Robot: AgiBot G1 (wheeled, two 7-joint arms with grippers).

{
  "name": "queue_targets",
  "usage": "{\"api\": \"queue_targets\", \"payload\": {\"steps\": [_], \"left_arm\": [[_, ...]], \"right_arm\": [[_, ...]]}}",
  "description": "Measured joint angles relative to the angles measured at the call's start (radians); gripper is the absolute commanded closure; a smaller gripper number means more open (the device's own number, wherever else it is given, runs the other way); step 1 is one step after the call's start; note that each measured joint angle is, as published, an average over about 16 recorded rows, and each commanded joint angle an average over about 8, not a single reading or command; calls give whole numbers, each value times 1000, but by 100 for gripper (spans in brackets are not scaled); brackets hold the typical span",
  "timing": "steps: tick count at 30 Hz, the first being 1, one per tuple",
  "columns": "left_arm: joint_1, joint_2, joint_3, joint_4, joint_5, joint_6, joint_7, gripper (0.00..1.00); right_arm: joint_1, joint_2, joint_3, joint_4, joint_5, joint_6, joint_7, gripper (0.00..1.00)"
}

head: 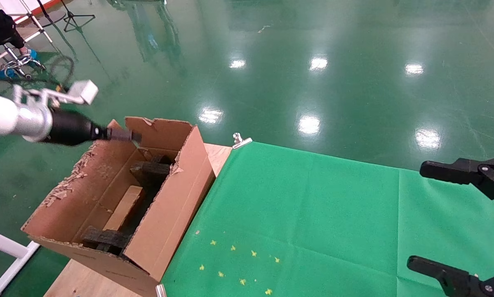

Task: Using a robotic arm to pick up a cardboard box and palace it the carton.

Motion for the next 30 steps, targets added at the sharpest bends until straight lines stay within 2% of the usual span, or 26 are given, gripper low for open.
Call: {"api": "queue_targets", "payload": {"steps": [7, 14, 22, 30], "left_arm": [[-22, -86, -95, -89, -160, 175, -42, 0], [14, -138, -178, -155, -315, 318, -104, 0], [54, -151, -221, -190, -382, 366, -118, 0], [116, -150, -279, -267, -393, 361, -59, 0]], "right_arm": [[0, 0, 0, 0, 0, 0, 0, 0], [0, 0, 0, 0, 0, 0, 0, 0], [0, 0, 0, 0, 0, 0, 0, 0], [0, 0, 0, 0, 0, 0, 0, 0]]}}
